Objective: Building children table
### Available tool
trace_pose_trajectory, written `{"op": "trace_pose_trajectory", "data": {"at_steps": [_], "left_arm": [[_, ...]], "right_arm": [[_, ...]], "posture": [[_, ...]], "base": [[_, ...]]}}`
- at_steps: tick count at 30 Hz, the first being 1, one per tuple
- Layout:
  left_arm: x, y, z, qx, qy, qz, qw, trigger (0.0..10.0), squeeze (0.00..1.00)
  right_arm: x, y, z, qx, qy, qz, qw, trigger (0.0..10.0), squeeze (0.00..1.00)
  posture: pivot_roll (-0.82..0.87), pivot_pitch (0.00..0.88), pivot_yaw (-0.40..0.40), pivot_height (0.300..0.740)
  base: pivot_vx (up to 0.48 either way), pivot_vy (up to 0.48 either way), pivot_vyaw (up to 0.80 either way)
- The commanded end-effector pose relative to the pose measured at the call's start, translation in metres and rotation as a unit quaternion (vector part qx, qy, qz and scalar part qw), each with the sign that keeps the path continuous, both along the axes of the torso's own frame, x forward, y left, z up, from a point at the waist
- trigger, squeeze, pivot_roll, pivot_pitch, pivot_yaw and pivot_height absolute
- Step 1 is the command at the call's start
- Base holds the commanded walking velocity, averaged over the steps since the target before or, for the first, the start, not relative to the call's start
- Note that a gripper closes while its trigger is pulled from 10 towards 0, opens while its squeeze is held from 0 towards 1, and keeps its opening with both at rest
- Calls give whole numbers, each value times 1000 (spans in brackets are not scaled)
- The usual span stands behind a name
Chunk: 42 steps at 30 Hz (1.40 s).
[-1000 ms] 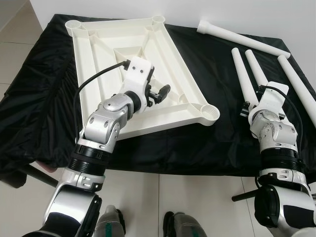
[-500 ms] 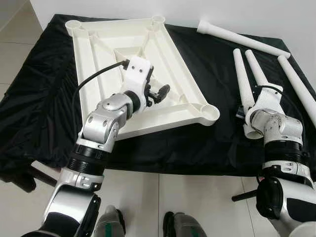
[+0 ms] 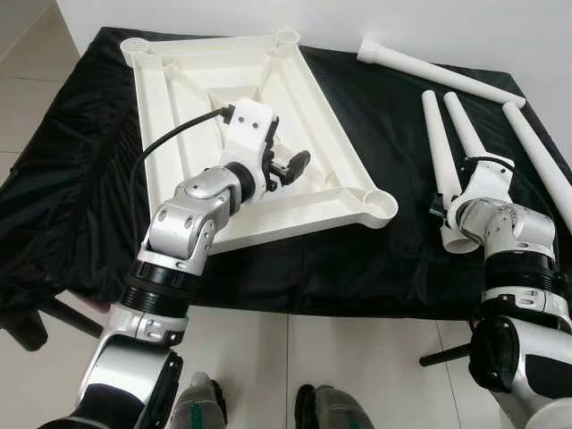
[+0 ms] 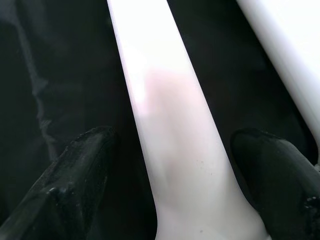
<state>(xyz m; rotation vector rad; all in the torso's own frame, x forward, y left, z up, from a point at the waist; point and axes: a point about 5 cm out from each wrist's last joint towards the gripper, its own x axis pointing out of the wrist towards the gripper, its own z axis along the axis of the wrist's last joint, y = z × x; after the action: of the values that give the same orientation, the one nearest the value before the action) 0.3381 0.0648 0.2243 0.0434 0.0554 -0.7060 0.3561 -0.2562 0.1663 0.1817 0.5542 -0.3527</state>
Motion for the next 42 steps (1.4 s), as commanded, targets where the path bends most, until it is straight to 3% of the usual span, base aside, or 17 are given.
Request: {"op": "trace_pose_trajectory", "data": {"at_steps": [1,2,3,4,5,6,23,29,30,31,32,33,34,40,42], "left_arm": [[-2,-5,4,3,-3,-21,1000,10000,0],[-2,-5,5,2,-3,-21,1000,10000,0],[-2,-5,5,2,-3,-21,1000,10000,0],[-2,-6,5,1,-3,-21,1000,10000,0],[-2,-6,6,1,-4,-21,1000,10000,0],[-2,-6,6,1,-4,-21,1000,10000,0],[-3,-7,8,-6,-3,-23,1000,10000,0],[-3,-7,7,-6,-1,-23,1000,10000,0],[-3,-7,7,-6,-1,-23,1000,10000,0],[-3,-7,7,-6,-1,-23,1000,10000,0],[-4,-7,7,-5,-1,-24,1000,10000,0],[-4,-7,7,-5,-1,-24,1000,10000,0],[-3,-7,7,-5,-2,-24,1000,10000,0],[1,3,16,-19,-8,-20,1000,10000,0],[4,8,18,-13,-15,-9,1000,10000,0]], "right_arm": [[-10,4,-29,22,65,12,998,6196,0],[-10,4,-31,23,69,14,997,4902,0],[-10,4,-32,22,74,14,997,4392,0],[-10,5,-33,21,79,15,997,2431,0],[-10,5,-33,20,79,17,997,2431,0],[-10,5,-34,15,81,18,996,0,0],[-9,12,-36,5,77,47,996,0,0],[-10,14,-38,23,80,54,995,0,0],[-10,14,-38,20,78,55,995,2235,0],[-10,14,-38,20,78,55,995,2235,0],[-10,14,-38,23,72,54,996,9373,0],[-10,14,-38,23,72,54,996,9373,0],[-8,14,-35,16,55,57,997,10000,0],[-1,19,-11,3,-39,82,996,10000,0],[3,17,4,-24,-90,82,992,10000,0]], "posture": [[1,100,-57,740],[2,99,-57,740],[2,98,-57,740],[2,96,-57,740],[2,96,-57,740],[2,95,-57,740],[4,79,-57,740],[2,79,-59,740],[2,79,-59,740],[2,79,-59,740],[3,77,-60,740],[3,77,-60,740],[2,76,-60,740],[2,73,-60,740],[4,76,-61,740]], "base": [[0,0,0],[0,0,0],[0,0,0],[0,0,0],[0,0,0],[0,0,0],[0,0,0],[0,0,0],[0,0,0],[0,0,0],[0,0,0],[0,0,0],[0,0,0],[0,0,0],[0,0,0]]}}
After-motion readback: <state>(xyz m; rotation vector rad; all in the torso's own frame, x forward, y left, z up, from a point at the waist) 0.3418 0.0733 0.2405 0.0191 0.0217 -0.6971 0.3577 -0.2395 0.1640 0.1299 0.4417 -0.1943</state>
